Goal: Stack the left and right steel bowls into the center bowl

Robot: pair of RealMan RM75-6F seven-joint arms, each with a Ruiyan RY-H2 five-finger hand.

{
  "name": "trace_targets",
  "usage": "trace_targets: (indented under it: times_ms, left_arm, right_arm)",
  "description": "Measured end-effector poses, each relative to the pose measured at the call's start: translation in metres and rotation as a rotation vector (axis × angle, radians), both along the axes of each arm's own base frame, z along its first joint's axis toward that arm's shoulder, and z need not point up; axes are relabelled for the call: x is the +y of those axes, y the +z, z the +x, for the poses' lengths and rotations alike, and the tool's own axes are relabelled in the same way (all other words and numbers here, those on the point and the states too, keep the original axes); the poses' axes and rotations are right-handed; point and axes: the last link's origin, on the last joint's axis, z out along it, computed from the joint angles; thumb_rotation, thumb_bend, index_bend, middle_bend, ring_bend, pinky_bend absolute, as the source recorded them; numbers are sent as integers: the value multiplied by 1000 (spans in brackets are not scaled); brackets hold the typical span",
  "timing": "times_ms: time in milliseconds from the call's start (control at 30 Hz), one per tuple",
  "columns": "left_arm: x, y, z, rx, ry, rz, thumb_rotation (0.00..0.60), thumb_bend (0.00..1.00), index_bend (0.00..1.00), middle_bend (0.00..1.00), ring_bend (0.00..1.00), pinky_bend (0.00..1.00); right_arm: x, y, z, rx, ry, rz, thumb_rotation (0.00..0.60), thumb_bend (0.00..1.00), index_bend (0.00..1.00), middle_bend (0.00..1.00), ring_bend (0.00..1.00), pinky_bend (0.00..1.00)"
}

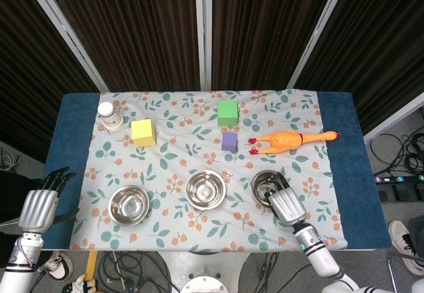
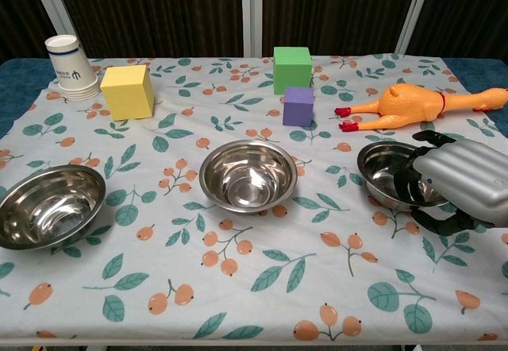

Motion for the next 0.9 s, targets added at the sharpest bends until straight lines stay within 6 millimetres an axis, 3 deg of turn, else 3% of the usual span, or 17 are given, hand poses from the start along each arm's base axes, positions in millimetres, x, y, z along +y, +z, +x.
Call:
trace_targets:
  times_ms: [900]
  left_arm:
    - [1, 1, -4, -14, 11, 5, 600, 144, 244, 219, 164, 294]
  right_arm:
    - [-8, 15, 16, -79, 85, -93, 600, 428, 820, 686, 328, 0]
